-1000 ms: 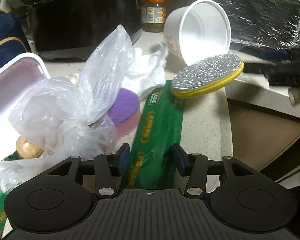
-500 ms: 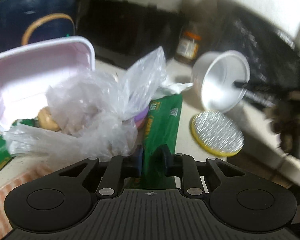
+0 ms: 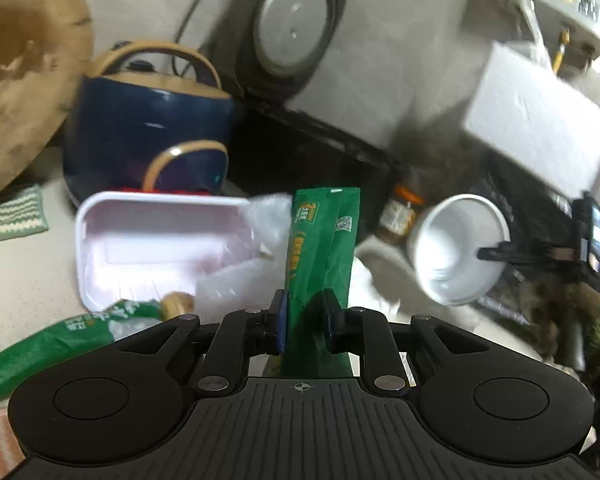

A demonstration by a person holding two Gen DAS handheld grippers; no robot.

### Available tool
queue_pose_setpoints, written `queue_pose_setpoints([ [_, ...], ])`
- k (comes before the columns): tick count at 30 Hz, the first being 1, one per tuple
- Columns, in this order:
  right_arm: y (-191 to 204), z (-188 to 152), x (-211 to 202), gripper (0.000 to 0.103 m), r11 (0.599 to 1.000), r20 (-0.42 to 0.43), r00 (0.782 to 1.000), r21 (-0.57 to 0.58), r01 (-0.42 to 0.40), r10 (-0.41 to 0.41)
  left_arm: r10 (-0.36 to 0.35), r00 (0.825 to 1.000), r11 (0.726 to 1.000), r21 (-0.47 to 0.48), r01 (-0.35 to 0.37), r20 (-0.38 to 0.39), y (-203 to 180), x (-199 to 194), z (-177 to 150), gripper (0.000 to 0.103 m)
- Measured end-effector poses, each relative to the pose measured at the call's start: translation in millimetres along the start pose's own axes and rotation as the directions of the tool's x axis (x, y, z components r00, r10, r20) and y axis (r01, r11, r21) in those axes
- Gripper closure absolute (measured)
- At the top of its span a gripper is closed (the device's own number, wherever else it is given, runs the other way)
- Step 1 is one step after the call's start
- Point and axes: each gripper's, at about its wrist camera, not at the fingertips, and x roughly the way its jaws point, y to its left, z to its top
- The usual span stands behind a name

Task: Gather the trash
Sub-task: 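Grasp the white paper cup rim with the right tool while the left lifts the wrapper, then carry the cup and wrapper down into the green bin and open both tools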

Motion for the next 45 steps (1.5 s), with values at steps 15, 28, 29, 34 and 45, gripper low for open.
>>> queue_pose_setpoints([
  [15, -36.5, -105.9, -144.0, 0.095, 0.947, -0.149, 0.965, 0.208, 0.245, -0.217, -0.426, 0.899, 0.902, 0.024, 0.43, -0.101, -52.1, 3.9, -7.8, 0.082],
  [28, -69.8, -316.3, -45.8, 0.095, 0.929, -0.634, 0.772, 0.311, 0.201, 0.045, -0.27, 0.849, 0.937, 0.079, 0.34, -0.454, -128.4, 5.6, -106.7, 0.082],
  [29, -69.6, -331.1, -30.5, 0.095, 0.93, -0.661, 0.748, 0.307, 0.201, 0.057, -0.236, 0.848, 0.948, 0.079, 0.308, -0.475, -128.7, 5.5, -114.8, 0.082],
  [34, -58.2, -378.3, 50.4, 0.087, 0.932, -0.68, 0.7, 0.358, 0.057, 0.218, -0.106, 0.842, 0.983, 0.071, 0.169, -0.529, -112.6, -0.2, -143.6, 0.082],
  [45, -78.8, -426.5, 75.1, 0.048, 0.925, -0.706, 0.674, 0.369, 0.091, 0.215, -0.034, 0.719, 0.998, 0.008, 0.055, -0.694, -99.0, 17.3, -215.7, 0.082],
])
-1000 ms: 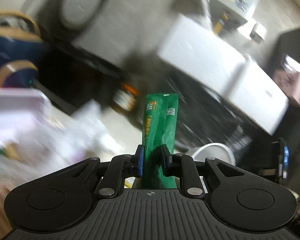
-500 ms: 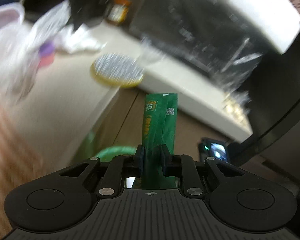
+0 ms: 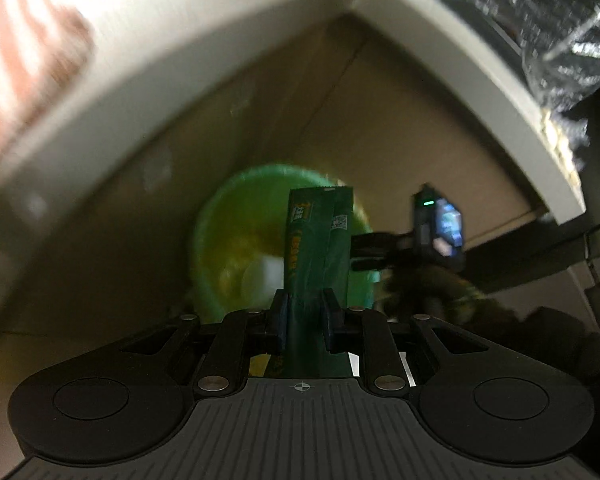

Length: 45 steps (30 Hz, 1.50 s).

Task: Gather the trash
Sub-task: 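Carry the cup and wrapper down into the green bin and open both tools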

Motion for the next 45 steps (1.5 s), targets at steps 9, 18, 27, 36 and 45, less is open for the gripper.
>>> queue_pose_setpoints([
  [9, -45.0, -18.7, -10.3, 0.047, 0.999, -0.011, 0.999, 0.019, 0.046, -0.045, 0.023, 1.0, 0.999, 0.046, -0.023, -0.017, -11.7, 8.9, 4.7, 0.082],
  [18, -42.4, -26.6, -2.5, 0.047, 0.998, -0.057, 0.997, -0.013, 0.058, -0.059, 0.082, 0.997, 0.997, -0.006, -0.082, -0.001, -6.9, 5.3, 10.0, 0.082],
  [27, -4.2, -24.5, 3.5, 0.047, 0.989, -0.052, 0.999, -0.147, 0.003, -0.011, 0.098, 0.995, 0.992, -0.073, -0.1, -0.028, 1.7, 18.1, 4.3, 0.082],
  [36, 32.6, 12.5, 177.8, 0.05, 0.984, -0.237, 0.97, -0.154, -0.095, 0.056, 0.049, 0.998, 0.989, -0.139, -0.054, -0.04, 30.4, 100.8, -32.7, 0.083],
  [45, 54.4, -7.9, 161.0, 0.098, 0.923, -0.122, 0.988, -0.383, 0.041, -0.095, 0.002, 0.997, 0.979, -0.203, -0.018, -0.081, 55.7, 104.0, -36.3, 0.083],
])
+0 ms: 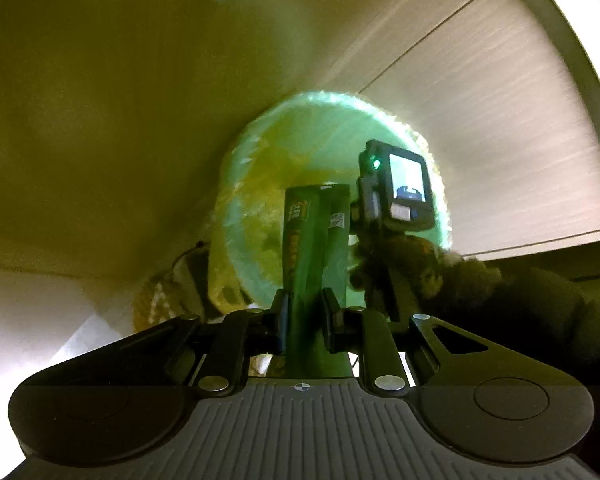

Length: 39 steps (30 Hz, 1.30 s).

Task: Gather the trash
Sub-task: 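Carry the cup and wrapper down into the green bin and open both tools, then raise both tools from the bin back toward the counter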

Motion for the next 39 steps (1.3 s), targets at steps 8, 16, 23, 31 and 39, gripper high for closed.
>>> queue_pose_setpoints([
  [8, -0.3, -12.6, -22.2, 0.058, 1.0, 0.075, 0.997, -0.01, 0.007, -0.006, 0.018, 0.999, 0.998, 0.06, -0.015, -0.05, -5.5, 4.0, 3.5, 0.083],
  [16, -34.1, -102.7, -165.1, 0.049, 0.986, 0.195, 0.98, 0.167, -0.003, -0.03, -0.024, 0.963, 0.997, -0.08, 0.002, -0.268, -26.4, 62.2, 17.7, 0.083],
  [23, -55.6, -152.8, -217.2, 0.049, 0.966, 0.209, 0.974, 0.256, 0.034, -0.09, 0.027, 0.97, 0.996, -0.079, -0.048, -0.24, -58.3, 120.9, 51.3, 0.082],
  [31, -64.0, -183.9, -243.7, 0.049, 0.96, 0.25, 0.959, 0.273, 0.064, -0.135, 0.103, 0.97, 0.975, -0.173, -0.143, -0.222, -53.6, 174.6, 59.8, 0.076],
  [39, -50.0, -185.7, -313.2, 0.046, 0.963, 0.376, 0.897, 0.215, 0.161, -0.234, -0.046, 0.995, 0.998, -0.051, 0.042, -0.084, -91.6, 38.8, 43.6, 0.076],
])
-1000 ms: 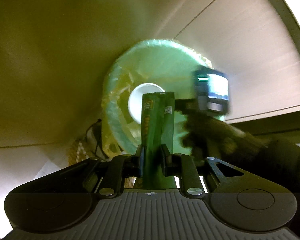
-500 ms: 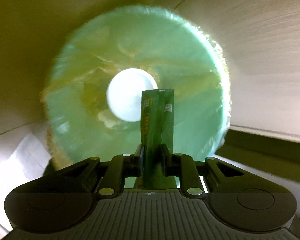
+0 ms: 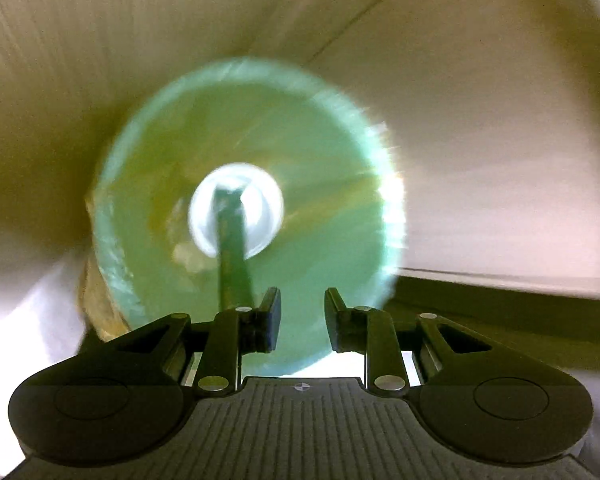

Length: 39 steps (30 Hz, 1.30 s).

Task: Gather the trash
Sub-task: 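Raise both tools from the bin back toward the counter, then grasp the yellow-edged sponge on the counter with the right tool and lift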

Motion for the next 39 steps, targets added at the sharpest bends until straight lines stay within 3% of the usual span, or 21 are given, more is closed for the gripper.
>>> queue_pose_setpoints([
  [3, 6.4, 24.4, -24.7, 0.042, 1.0, 0.083, 0.997, -0.021, -0.004, 0.006, -0.061, 0.991, 0.992, 0.117, 0.047, 0.121, -26.9, -73.1, -12.0, 0.076],
  [5, 17.3, 43.0, -38.5, 0.041, 0.999, 0.139, 0.99, -0.047, -0.015, 0.022, -0.084, 0.971, 0.983, 0.177, 0.044, 0.223, -40.7, -119.9, -13.1, 0.076],
  [6, 23.4, 53.7, -45.0, 0.04, 0.998, 0.164, 0.986, -0.06, -0.032, 0.041, -0.088, 0.953, 0.979, 0.203, 0.028, 0.289, -45.4, -147.6, -13.7, 0.076],
  [8, 40.5, 72.8, -59.3, 0.04, 0.993, 0.214, 0.973, -0.09, -0.074, 0.092, -0.087, 0.907, 0.974, 0.227, -0.01, 0.413, -49.4, -190.0, -12.3, 0.076],
  [10, 63.8, 88.5, -74.3, 0.037, 0.983, 0.259, 0.955, -0.148, -0.105, 0.141, -0.062, 0.837, 0.969, 0.232, -0.078, 0.543, -47.2, -231.0, -13.1, 0.076],
  [11, 77.3, 95.1, -82.3, 0.037, 0.978, 0.281, 0.947, -0.18, -0.107, 0.155, -0.034, 0.795, 0.967, 0.222, -0.128, 0.606, -42.8, -248.1, -13.2, 0.076],
  [14, 113.3, 108.6, -101.3, 0.037, 0.96, 0.331, 0.92, -0.25, -0.128, 0.209, 0.077, 0.698, 0.961, 0.132, -0.241, 0.712, -16.7, -277.0, -7.1, 0.076],
  [16, 134.2, 112.2, -108.6, 0.034, 0.949, 0.329, 0.915, -0.284, -0.139, 0.232, 0.135, 0.659, 0.966, 0.05, -0.254, 0.74, 9.9, -292.1, -2.7, 0.076],
  [20, 168.0, 114.9, -117.6, 0.034, 0.933, 0.306, 0.921, -0.336, -0.133, 0.241, 0.176, 0.627, 0.98, -0.078, -0.181, 0.759, 61.9, -311.5, 6.0, 0.076],
  [23, 192.6, 120.1, -118.7, 0.033, 0.928, 0.306, 0.926, -0.356, -0.105, 0.222, 0.164, 0.629, 0.986, -0.108, -0.126, 0.76, 88.5, -318.6, 13.8, 0.076],
  [26, 211.7, 131.2, -124.8, 0.025, 0.93, 0.328, 0.917, -0.353, -0.104, 0.227, 0.111, 0.616, 0.994, -0.079, -0.079, 0.78, 101.6, -319.3, 24.1, 0.076],
  [29, 229.6, 145.2, -127.4, 0.019, 0.939, 0.369, 0.902, -0.328, -0.098, 0.223, 0.027, 0.613, 0.997, 0.024, -0.076, 0.789, 97.5, -321.0, 39.8, 0.076],
  [34, 258.4, 156.0, -123.0, 0.018, 0.932, 0.372, 0.906, -0.356, -0.061, 0.202, -0.051, 0.656, 0.966, 0.205, -0.16, 0.753, 70.1, -305.3, 75.2, 0.076],
  [36, 269.3, 156.7, -119.3, 0.018, 0.926, 0.365, 0.912, -0.376, -0.041, 0.188, -0.021, 0.671, 0.941, 0.241, -0.236, 0.741, 61.5, -292.9, 90.1, 0.076],
  [39, 278.0, 153.8, -117.9, 0.018, 0.926, 0.374, 0.912, -0.378, -0.015, 0.167, 0.057, 0.665, 0.905, 0.242, -0.349, 0.745, 56.2, -274.0, 106.7, 0.076],
])
